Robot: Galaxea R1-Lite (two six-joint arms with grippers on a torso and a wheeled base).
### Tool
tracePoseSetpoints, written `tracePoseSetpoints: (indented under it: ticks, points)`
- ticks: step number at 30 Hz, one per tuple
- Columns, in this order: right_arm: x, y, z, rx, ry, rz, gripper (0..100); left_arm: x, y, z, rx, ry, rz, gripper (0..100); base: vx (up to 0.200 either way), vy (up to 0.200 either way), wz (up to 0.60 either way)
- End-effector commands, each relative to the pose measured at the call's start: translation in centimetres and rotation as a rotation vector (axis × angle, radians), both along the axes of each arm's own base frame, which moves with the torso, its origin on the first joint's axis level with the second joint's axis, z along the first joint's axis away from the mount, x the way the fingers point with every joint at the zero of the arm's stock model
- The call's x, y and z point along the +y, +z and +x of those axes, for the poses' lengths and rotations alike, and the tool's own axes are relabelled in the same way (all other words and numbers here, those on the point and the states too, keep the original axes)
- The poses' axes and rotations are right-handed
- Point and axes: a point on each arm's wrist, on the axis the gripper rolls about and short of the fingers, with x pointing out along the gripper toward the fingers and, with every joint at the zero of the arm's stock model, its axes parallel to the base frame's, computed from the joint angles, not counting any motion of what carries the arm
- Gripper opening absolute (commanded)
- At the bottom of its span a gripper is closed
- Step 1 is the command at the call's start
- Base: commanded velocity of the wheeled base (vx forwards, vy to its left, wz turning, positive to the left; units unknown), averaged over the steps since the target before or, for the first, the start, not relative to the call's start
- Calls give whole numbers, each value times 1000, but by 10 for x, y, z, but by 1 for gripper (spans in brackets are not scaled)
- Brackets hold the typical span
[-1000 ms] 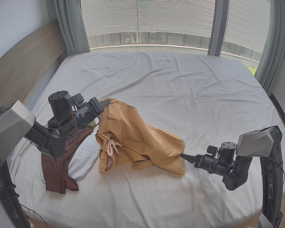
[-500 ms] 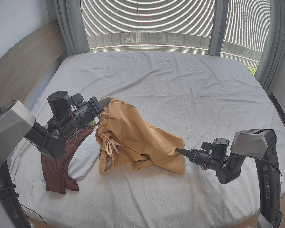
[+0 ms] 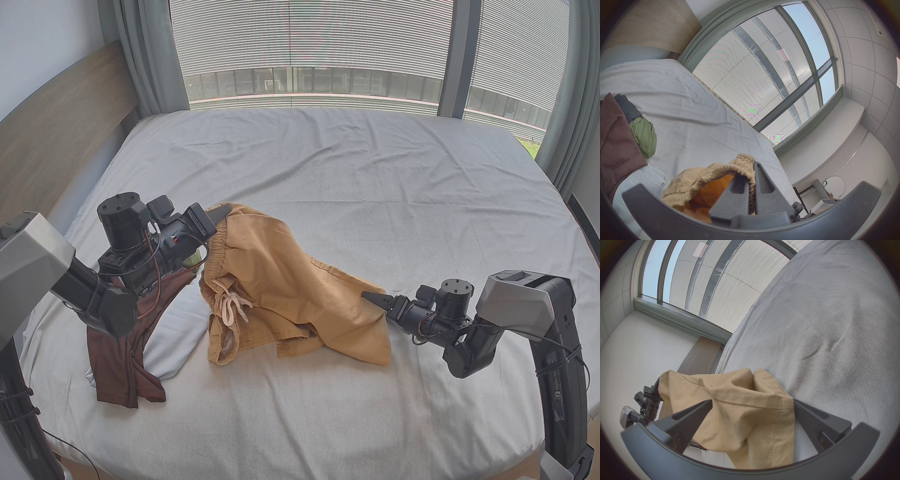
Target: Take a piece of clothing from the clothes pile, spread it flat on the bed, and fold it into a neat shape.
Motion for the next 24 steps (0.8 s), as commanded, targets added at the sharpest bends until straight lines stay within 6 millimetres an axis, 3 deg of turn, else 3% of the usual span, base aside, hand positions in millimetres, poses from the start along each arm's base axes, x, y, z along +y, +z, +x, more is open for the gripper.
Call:
tracePoseSetpoints:
  ticks: [1, 14, 24]
  points:
    - [-1, 8, -8, -6, 3, 39, 100, 0, -2, 1, 3, 0, 0, 0, 0, 0, 0]
    - [-13, 47, -38, -32, 46, 108, 100, 0, -4, 2, 3, 1, 0, 0, 0, 0, 0]
    - [-11, 44, -38, -27, 52, 107, 100, 0, -2, 2, -9, 1, -4, 0, 0, 0, 0]
